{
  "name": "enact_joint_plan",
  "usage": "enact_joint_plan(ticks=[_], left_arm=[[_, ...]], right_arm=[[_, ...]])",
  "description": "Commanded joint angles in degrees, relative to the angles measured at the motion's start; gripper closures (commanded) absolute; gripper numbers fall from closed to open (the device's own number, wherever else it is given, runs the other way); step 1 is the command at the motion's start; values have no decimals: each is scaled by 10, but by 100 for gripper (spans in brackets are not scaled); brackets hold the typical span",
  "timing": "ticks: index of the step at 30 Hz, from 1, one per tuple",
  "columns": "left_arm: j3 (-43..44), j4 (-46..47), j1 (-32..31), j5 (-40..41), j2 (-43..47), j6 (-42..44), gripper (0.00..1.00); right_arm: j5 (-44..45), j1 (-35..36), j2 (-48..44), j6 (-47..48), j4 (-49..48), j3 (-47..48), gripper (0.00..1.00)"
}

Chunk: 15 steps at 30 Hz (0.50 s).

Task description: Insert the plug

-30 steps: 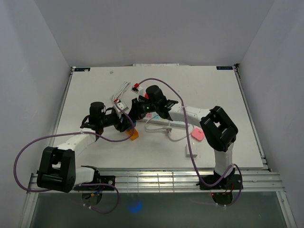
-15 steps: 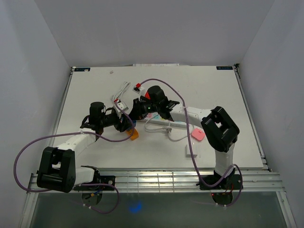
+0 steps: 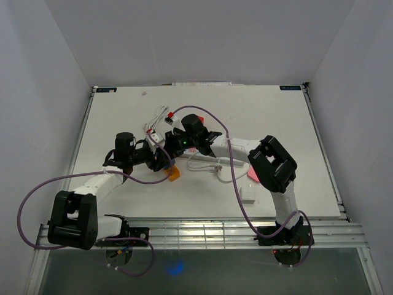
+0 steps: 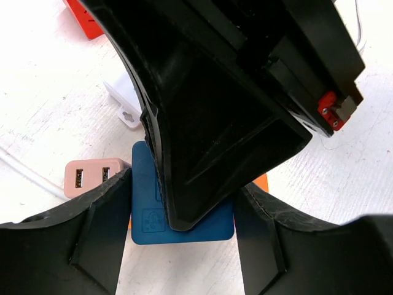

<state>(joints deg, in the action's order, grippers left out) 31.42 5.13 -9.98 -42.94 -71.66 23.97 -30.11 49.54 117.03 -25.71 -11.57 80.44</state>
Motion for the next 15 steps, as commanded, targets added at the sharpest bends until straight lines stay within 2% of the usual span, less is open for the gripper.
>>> enact_joint_plan(ticks=[1, 3, 7, 9, 10, 14, 15], left_arm=[[-5, -26, -11, 0, -1, -7, 74], [-4, -25, -11, 1, -1, -8, 69], [-1, -25, -10, 0, -4, -7, 68], [0, -27, -10, 0, -5, -8, 62], [0, -27, -11, 0, -6, -7, 54], [1, -28, -11, -1, -6, -6, 52], [2, -28, -10, 0, -5, -6, 45]], right_arm=[[23, 1, 4, 22, 79, -10, 92], [15, -6, -1, 20, 81, 8, 92], [11, -15, -28, 24, 110, 50, 92], [9, -16, -39, 29, 115, 70, 92], [6, -16, -40, 29, 115, 75, 92], [-5, -16, -39, 27, 129, 70, 92], [-5, -16, -33, 27, 123, 63, 92]])
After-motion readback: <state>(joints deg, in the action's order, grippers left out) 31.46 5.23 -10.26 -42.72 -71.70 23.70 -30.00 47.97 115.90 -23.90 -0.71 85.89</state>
